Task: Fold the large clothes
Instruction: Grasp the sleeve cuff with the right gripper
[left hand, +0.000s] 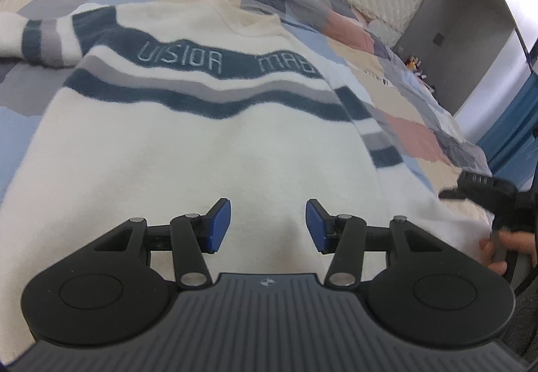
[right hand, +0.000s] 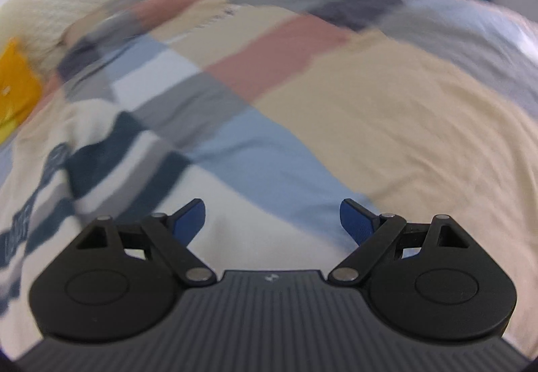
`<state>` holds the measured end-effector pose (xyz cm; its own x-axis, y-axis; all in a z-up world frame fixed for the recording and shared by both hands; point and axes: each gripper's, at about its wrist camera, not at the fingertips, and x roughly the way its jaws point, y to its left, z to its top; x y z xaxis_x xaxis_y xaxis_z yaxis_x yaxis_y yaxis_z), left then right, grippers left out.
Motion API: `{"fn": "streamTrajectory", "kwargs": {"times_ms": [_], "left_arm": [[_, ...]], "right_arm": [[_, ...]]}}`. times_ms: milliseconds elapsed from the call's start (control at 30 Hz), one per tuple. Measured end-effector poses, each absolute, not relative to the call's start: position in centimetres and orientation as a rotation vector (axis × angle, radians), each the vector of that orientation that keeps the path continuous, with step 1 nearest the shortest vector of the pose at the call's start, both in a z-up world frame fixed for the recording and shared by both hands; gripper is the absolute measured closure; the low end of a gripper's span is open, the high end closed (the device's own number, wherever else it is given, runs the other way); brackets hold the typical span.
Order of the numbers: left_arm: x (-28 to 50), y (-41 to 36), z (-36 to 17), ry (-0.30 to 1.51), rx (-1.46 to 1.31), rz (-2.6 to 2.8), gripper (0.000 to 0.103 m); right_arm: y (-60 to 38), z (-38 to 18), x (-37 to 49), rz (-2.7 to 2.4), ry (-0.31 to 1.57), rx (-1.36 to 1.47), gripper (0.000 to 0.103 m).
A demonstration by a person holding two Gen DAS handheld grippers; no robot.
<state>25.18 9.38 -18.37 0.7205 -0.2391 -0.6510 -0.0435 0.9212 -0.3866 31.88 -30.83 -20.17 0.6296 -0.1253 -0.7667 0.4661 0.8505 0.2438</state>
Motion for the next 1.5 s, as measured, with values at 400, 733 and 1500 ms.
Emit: {"fn": "streamTrajectory", "kwargs": {"times_ms": [400, 733, 1500], "left_arm": [[24.3, 12.0, -18.3, 0.730, -0.516, -0.044, 0.048], [23.7, 13.0, -18.2, 0.712, -0.558, -0.024, 0.048], [24.4, 13.9, -17.8, 0.657, -0.532, 0.077, 0.048]], "right_arm": [[-30.9, -21.0, 29.4, -0.221, 0.911, 0.696, 0.037], [-28.9, -20.4, 27.7, -0.139, 0.914, 0.702, 0.083], [-41.5, -4.5, 46.7, -0.392, 0.603, 0.453, 0.088]]}}
